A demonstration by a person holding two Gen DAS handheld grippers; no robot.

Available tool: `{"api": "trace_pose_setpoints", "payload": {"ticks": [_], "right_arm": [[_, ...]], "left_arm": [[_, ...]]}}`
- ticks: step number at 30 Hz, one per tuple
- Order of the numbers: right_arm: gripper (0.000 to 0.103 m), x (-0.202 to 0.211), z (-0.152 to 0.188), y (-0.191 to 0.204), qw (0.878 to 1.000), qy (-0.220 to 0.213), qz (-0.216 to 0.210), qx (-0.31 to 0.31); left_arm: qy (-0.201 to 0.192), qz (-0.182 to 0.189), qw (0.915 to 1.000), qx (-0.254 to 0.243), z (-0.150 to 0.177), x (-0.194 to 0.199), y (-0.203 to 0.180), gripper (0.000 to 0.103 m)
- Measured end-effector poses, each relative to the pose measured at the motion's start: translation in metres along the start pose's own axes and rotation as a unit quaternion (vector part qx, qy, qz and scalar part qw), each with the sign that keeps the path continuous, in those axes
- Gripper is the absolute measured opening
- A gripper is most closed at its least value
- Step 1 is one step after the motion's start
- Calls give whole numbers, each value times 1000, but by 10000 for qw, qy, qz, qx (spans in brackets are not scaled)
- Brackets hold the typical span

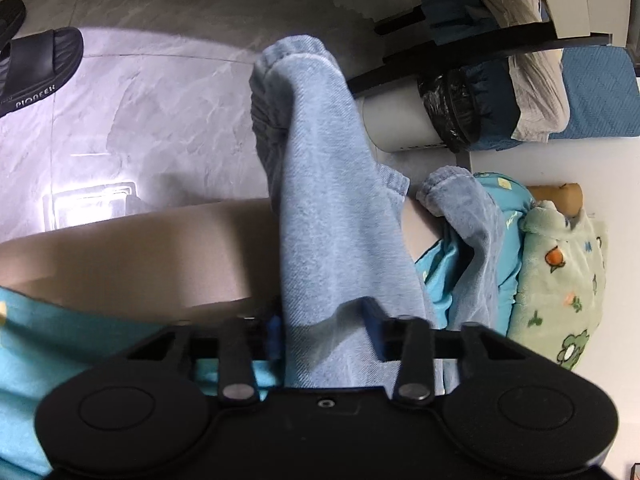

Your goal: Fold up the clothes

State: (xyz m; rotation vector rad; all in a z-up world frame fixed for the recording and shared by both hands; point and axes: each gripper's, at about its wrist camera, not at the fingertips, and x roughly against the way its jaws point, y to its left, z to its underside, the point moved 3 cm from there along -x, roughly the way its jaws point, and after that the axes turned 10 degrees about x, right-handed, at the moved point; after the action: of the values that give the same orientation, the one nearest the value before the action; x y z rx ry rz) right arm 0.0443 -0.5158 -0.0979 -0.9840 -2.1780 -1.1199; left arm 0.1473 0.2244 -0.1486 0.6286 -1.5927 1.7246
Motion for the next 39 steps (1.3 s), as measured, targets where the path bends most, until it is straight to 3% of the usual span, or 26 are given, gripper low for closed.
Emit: {"api": "trace_pose_setpoints", "payload": {"ticks": [3, 4, 6, 8, 12, 16, 19, 21, 25, 28, 32, 39], "right_arm": [[53, -9, 3, -1, 9999, 11, 113, -96], [35, -9, 3, 0, 9999, 6, 140, -30], [16, -8, 3, 2, 9998, -28, 181, 93], [9, -1, 2, 8, 9993, -245, 129, 247], [7, 31, -4, 18, 9950, -927, -248, 264], [6, 72, -14, 18, 9809, -1832, -512, 397], [6, 72, -16, 6, 9854, -1645, -336, 286], [6, 61, -15, -1, 9911, -1302, -190, 213], [6, 50, -22, 8, 9934, -1092, -332, 93], [6, 40, -41, 45, 9916, -1159, -484, 309], [5, 21, -69, 101, 9887, -1200, -624, 640], [5, -58, -111, 184, 9848, -1152, -590, 1155]], "left_arm": [[-250, 77, 9996, -86, -1, 9, -5, 4], [-360, 146, 9992, -107, -1, 14, -7, 3], [-585, 361, 9975, -162, -1, 26, -12, 1], [-676, 659, 9954, -177, 0, 35, -17, 1], [-682, 1096, 9911, -313, 1, 50, -26, 1], [-724, 1261, 9888, -352, -2, 69, -22, 1], [-704, 1185, 9897, -376, -3, 71, -20, 1], [-701, 1119, 9899, -520, -3, 70, -27, 1], [-669, 1061, 9887, -819, -4, 65, -59, 1], [-626, 1121, 9873, -941, -4, 57, -96, 1], [-742, 1105, 9793, -1527, 7, 34, -161, 1], [-642, 740, 9787, -1803, 16, -58, -242, 1]]}}
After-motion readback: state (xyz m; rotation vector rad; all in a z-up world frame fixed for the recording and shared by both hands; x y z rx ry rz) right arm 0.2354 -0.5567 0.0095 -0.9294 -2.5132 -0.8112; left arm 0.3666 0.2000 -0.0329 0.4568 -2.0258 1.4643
